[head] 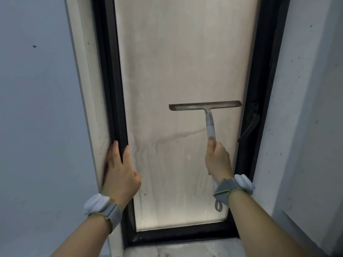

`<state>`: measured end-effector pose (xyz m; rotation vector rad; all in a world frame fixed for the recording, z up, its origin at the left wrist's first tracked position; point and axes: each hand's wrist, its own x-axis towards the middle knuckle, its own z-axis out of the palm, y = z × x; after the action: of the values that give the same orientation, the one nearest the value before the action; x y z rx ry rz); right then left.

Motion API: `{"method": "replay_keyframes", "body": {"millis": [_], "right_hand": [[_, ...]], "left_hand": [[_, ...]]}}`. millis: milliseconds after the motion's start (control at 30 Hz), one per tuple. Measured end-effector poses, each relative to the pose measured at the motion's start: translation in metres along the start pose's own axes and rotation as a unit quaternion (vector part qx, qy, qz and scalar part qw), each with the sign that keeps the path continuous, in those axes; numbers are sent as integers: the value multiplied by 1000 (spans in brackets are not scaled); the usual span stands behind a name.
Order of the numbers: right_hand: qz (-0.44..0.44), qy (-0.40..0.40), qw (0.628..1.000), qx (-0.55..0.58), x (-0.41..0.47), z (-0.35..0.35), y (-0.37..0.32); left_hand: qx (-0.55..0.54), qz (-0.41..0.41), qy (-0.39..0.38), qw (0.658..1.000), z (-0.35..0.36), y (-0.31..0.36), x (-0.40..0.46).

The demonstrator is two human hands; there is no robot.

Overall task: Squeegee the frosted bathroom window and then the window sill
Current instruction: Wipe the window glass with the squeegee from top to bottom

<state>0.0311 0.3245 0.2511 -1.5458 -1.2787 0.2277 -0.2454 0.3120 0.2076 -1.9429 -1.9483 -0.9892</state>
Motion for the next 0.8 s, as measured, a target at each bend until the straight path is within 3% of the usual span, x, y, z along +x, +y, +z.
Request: {"method": "replay_keyframes", "body": {"millis": [467, 800], "right_hand": [[65, -40, 997, -5, -59, 19, 74], [-2, -15, 1000, -13, -40, -16, 39]], "left_hand": [[-2, 18, 18, 1000, 4, 8, -3], [1, 18, 21, 1000, 0, 8, -1]]}}
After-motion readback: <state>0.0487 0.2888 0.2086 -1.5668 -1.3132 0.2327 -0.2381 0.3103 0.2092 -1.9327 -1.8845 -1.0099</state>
